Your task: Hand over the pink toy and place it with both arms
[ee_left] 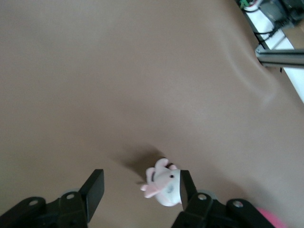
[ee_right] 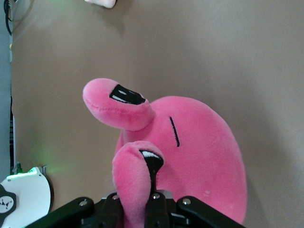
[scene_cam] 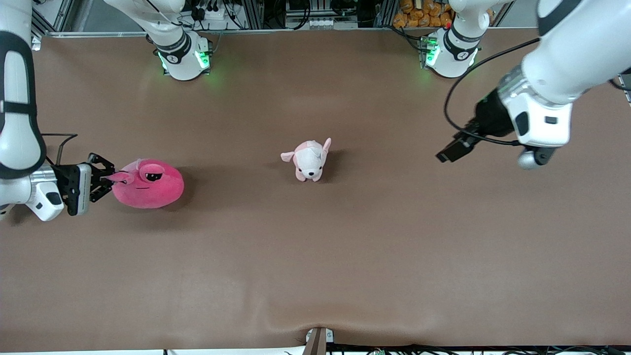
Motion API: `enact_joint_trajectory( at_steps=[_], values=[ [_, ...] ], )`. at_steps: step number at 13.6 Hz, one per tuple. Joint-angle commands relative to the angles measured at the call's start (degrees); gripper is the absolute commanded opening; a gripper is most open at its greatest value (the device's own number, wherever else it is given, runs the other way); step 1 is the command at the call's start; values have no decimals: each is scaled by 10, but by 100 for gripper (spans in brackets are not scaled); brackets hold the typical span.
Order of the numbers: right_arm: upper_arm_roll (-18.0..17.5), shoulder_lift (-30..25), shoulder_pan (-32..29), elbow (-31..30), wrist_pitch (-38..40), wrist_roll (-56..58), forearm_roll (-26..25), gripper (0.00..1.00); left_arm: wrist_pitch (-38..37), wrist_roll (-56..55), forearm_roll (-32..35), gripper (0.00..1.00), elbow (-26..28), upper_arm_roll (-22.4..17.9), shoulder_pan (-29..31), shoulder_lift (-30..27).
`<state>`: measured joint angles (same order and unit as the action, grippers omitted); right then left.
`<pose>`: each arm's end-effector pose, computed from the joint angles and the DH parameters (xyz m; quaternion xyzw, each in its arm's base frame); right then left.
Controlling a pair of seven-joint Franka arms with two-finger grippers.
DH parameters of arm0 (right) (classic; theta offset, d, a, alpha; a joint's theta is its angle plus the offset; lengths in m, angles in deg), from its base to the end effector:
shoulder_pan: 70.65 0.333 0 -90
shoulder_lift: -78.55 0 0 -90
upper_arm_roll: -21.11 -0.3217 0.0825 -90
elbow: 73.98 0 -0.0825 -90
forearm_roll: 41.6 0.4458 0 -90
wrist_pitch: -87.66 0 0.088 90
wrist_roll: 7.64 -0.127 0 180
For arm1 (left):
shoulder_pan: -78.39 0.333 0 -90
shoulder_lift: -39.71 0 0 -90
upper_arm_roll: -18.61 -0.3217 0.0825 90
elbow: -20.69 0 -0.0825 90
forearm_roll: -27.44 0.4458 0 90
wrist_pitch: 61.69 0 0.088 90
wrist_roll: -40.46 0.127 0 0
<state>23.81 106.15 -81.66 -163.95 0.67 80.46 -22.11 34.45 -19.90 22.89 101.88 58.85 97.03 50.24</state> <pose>0.6619 -0.1134 0.2986 -0.7807 -0.5470 0.0440 0.2989 0.6374 -0.2207 0.6121 0.9338 0.3386 -0.0191 0.1136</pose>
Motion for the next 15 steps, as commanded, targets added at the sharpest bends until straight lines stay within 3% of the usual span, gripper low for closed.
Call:
enact_joint_trajectory(
  at_steps=[1,3,4,5,6,8,9,12,15],
  values=[
    [-13,18,-26,9,7,22,0,0,-18,83,13,73,-21,3,13,-13],
    [-13,32,-37,10,8,32,0,0,-38,123,20,73,-21,1,24,-19],
    [-13,35,-42,10,8,34,0,0,-39,168,35,73,-16,-12,23,-49],
    [-13,35,-44,9,8,34,0,40,-39,228,48,73,3,-41,11,-74],
    [-13,35,-44,9,9,32,-2,99,-41,281,50,73,23,-81,-17,-98],
    [-12,35,-47,11,9,31,-6,100,-87,349,47,73,28,-195,-95,-119],
    [-12,35,-48,12,8,31,-8,100,-110,371,46,73,29,-233,-122,-128],
    [-11,33,-57,17,7,29,-18,100,-132,422,45,73,35,-286,-156,-144],
    [-12,27,-67,43,9,28,-51,100,-133,481,42,73,66,-385,-219,-164]
  ],
)
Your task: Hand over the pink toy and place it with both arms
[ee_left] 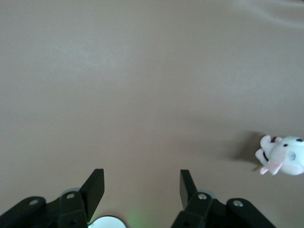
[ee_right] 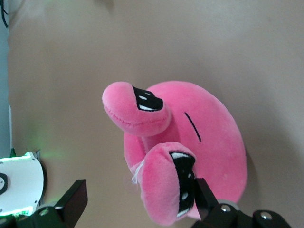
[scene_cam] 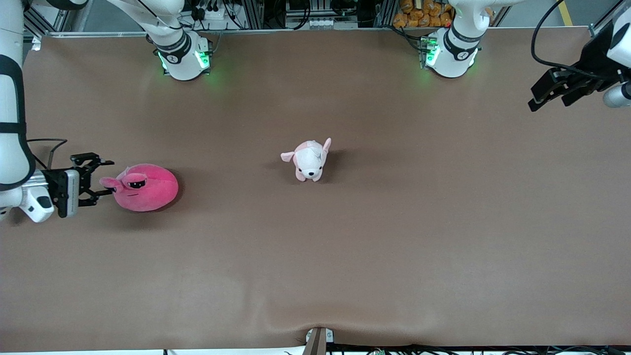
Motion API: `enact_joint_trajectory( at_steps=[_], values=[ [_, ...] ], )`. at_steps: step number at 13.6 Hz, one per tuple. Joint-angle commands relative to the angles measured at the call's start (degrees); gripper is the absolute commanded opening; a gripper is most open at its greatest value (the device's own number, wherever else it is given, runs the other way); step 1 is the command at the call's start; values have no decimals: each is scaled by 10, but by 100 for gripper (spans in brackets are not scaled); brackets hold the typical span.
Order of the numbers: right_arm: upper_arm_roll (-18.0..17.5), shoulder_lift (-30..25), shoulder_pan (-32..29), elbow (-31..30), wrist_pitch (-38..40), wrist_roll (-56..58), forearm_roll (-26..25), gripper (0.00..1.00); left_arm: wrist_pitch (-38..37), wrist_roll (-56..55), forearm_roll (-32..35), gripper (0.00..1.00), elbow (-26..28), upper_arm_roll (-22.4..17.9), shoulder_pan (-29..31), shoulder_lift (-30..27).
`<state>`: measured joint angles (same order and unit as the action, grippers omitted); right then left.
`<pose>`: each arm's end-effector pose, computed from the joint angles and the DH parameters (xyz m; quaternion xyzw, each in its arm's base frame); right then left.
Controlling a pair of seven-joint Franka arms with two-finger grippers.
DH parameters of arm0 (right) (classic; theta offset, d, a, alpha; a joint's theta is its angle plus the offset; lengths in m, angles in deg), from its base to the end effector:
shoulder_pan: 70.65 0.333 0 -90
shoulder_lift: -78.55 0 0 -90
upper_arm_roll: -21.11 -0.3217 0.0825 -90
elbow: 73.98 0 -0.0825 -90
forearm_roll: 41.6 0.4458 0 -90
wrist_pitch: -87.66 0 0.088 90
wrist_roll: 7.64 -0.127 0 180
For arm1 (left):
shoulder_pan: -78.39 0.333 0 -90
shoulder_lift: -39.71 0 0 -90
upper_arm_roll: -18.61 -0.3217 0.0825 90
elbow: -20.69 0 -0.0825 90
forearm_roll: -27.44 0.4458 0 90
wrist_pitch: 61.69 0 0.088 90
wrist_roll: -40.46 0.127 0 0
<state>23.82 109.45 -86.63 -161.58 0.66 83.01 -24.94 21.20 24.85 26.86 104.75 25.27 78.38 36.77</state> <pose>0.6555 -0.1786 0.2765 -0.7909 -0.5347 0.0501 0.2934 0.5813 -0.0714 0.6844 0.9969 0.0773 0.0146 0.0049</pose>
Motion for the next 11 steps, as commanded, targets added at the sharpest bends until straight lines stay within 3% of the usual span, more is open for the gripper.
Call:
enact_joint_trajectory(
  at_steps=[1,11],
  values=[
    [-12,-8,-19,25,11,1,-26,100,0,49,2,73,49,-53,-32,-39],
    [-14,-58,45,48,-35,-214,-31,100,-33,74,9,73,64,-60,-34,-71]
  ],
)
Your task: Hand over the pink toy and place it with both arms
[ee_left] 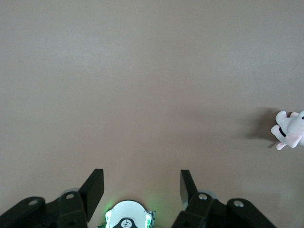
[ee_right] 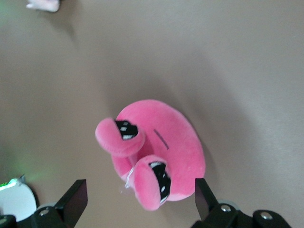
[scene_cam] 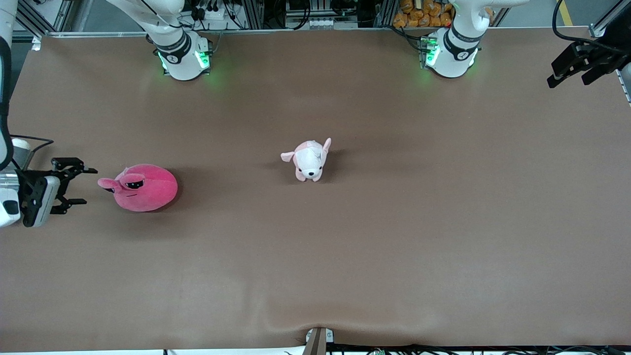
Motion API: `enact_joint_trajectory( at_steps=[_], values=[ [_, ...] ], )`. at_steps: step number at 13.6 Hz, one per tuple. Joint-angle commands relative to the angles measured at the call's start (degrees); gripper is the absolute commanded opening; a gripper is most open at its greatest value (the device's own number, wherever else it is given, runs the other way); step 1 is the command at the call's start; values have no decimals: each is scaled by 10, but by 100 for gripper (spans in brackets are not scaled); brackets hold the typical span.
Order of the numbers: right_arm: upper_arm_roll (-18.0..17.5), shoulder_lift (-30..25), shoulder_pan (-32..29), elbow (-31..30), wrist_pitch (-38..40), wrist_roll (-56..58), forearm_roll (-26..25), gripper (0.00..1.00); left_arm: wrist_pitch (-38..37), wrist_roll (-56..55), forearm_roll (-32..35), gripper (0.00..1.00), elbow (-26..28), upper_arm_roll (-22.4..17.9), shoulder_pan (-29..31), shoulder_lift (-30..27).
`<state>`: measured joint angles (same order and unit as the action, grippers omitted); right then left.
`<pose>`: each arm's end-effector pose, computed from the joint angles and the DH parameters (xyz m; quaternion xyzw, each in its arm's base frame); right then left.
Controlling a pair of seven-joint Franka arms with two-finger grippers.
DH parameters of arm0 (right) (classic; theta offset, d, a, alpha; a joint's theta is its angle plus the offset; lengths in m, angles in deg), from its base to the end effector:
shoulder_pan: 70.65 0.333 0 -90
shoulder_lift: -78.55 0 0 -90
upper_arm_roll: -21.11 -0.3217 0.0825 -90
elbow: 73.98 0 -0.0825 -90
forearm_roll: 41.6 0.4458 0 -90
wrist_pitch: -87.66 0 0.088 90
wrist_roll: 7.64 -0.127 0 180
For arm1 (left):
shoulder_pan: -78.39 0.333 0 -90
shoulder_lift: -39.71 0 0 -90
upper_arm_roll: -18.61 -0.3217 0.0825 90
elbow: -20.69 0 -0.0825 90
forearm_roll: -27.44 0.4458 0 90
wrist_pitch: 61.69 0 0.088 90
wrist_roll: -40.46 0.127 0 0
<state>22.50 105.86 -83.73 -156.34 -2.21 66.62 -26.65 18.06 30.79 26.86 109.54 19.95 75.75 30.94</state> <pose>0.6958 -0.1433 0.3631 -0.8582 -0.4684 0.0362 0.2068 0.5432 -0.0404 0.6941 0.9988 0.0489 -0.0033 0.0028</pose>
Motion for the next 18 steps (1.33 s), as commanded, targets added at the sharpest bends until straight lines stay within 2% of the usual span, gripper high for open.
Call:
enact_joint_trajectory(
  at_steps=[1,5,7,12,16,18],
  values=[
    [0,-33,27,-5,-7,-89,-18,100,-3,15,9,73,21,-6,-9,-18],
    [-1,-85,58,-11,3,-222,-58,100,-6,15,20,73,31,-6,-23,-32],
    [0,-128,75,-40,3,-296,-73,100,-6,15,20,73,33,-5,-23,-33],
    [1,-204,87,-55,38,-446,-134,100,1,15,22,74,54,-4,-32,-46],
    [-1,-247,90,-63,81,-573,-153,100,17,15,46,74,66,-4,-43,-51],
    [0,-281,90,-97,75,-593,-155,100,18,15,46,74,65,-5,-43,-49]
  ],
)
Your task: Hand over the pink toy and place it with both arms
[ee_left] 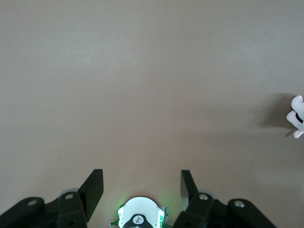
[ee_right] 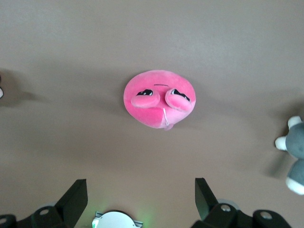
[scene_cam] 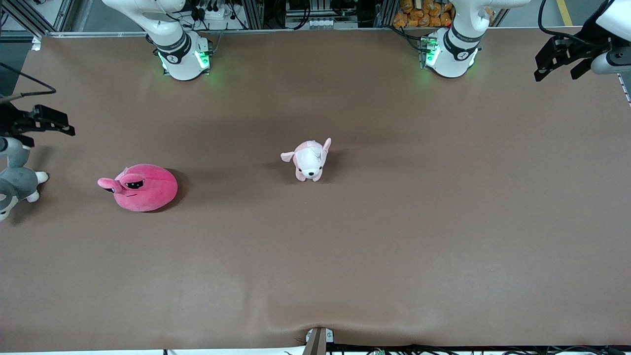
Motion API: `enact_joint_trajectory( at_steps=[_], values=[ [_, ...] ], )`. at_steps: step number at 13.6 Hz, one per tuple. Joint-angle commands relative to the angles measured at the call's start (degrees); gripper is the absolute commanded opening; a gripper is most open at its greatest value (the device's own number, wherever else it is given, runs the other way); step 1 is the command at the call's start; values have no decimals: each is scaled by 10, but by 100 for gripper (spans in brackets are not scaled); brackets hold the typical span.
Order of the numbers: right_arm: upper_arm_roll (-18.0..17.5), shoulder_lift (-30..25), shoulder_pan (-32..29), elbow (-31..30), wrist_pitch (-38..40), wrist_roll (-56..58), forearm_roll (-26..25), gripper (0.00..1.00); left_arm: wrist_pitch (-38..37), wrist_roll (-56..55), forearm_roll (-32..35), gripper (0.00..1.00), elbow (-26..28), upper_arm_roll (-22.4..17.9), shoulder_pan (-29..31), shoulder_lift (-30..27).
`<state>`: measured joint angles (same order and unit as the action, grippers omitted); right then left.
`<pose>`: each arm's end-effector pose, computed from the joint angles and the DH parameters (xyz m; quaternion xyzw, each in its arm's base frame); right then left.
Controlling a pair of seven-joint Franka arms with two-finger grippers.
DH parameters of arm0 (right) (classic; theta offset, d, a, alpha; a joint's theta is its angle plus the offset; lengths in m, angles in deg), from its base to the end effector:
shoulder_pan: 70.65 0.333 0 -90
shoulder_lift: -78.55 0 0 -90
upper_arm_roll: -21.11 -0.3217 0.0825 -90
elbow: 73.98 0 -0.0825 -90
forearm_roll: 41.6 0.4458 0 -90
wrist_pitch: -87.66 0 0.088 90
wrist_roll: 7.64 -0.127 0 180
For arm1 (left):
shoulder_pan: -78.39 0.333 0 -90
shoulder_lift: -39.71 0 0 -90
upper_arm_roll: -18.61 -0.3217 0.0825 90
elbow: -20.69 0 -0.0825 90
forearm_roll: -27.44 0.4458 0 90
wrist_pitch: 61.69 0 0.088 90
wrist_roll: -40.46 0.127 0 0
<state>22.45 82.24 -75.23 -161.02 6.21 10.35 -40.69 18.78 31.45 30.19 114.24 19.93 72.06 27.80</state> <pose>0.6132 -0.0610 0.5860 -0.9911 -0.1053 0.0776 0.0238 0.5248 -0.0651 0.6826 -0.9995 -0.0159 0.0063 0.0273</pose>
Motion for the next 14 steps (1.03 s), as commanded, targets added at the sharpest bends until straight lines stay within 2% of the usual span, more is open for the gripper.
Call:
enact_joint_trajectory(
  at_steps=[1,14],
  values=[
    [1,-51,5,-52,-8,-39,-14,100,11,9,13,74,18,-5,-6,-20],
    [-5,-70,30,-37,26,-208,-16,100,18,83,-11,74,11,-11,1,-12]
  ],
)
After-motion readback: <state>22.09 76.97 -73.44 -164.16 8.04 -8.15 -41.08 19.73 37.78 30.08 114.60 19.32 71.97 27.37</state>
